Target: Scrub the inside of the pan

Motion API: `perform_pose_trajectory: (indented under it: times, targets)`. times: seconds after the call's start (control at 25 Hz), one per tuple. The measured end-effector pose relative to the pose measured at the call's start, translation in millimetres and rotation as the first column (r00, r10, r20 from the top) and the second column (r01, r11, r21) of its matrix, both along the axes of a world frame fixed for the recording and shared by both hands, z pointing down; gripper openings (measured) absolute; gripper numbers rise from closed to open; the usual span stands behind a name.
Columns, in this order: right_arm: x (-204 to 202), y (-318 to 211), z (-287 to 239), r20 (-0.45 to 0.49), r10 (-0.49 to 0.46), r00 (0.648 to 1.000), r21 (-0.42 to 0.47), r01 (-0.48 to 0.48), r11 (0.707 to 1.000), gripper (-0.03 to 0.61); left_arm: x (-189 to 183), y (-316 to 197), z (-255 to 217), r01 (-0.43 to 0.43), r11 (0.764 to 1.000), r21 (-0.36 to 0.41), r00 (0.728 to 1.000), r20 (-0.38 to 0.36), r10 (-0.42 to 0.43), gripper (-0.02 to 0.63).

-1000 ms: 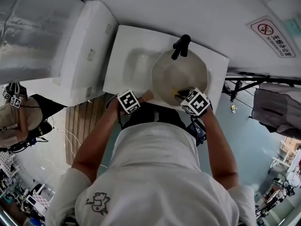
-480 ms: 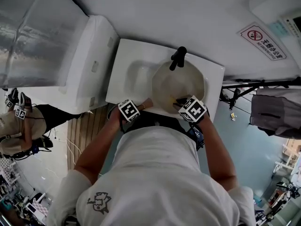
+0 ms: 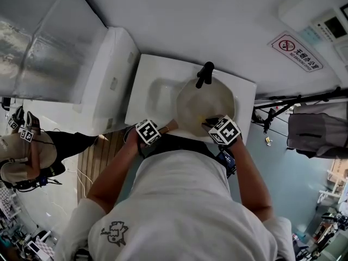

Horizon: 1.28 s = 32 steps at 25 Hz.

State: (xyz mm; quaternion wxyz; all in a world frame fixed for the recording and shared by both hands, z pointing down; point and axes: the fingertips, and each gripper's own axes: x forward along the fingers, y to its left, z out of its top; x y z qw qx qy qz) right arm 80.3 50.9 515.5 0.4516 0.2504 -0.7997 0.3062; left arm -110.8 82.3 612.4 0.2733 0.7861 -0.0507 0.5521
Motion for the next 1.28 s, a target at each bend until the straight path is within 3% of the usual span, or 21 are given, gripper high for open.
perform_pose_trajectory:
  times: [0.36,0.56,0.68,0.84,1.0,1.16,1.28]
  targets:
    - [2.5,-13.4,-25.9,0.024,0.073,0.997,0.122,-0.076,0.990,0.067,20.2,-33.2,-65.2,0.079,0.992,0.098,0.988,-0.137,-0.065,0.161]
    - [11.9,-26.2,-56.9,0.066,0.110,0.992,0.259,-0.123,0.958,0.066,43.2,-52.3,-108.5,0.123,0.971,0.205,0.974,-0.212,-0.079,0.156]
    - [25.1,-29.9,-79.8,0.109,0.135,0.985,0.339,-0.165,0.926,0.066,62.6,-55.3,-133.6,0.186,0.952,0.243,0.951,-0.289,-0.112,0.145]
    - [42.1,-30.1,-106.5,0.192,0.152,0.969,0.406,-0.220,0.887,0.066,87.6,-59.8,-165.7,0.281,0.900,0.333,0.911,-0.387,-0.141,0.058]
    - [58.6,-20.0,-120.5,0.227,0.131,0.965,0.433,-0.220,0.874,0.066,110.6,-52.1,-186.7,0.358,0.848,0.392,0.883,-0.438,-0.170,0.009]
    - [72.0,-8.2,-129.5,0.225,0.085,0.971,0.486,-0.188,0.854,0.064,129.3,-47.3,-206.7,0.428,0.768,0.476,0.860,-0.476,-0.184,0.002]
    - [79.8,5.6,-135.5,0.248,0.066,0.966,0.507,-0.188,0.841,0.064,144.1,-34.3,-217.1,0.464,0.728,0.505,0.843,-0.503,-0.190,0.002]
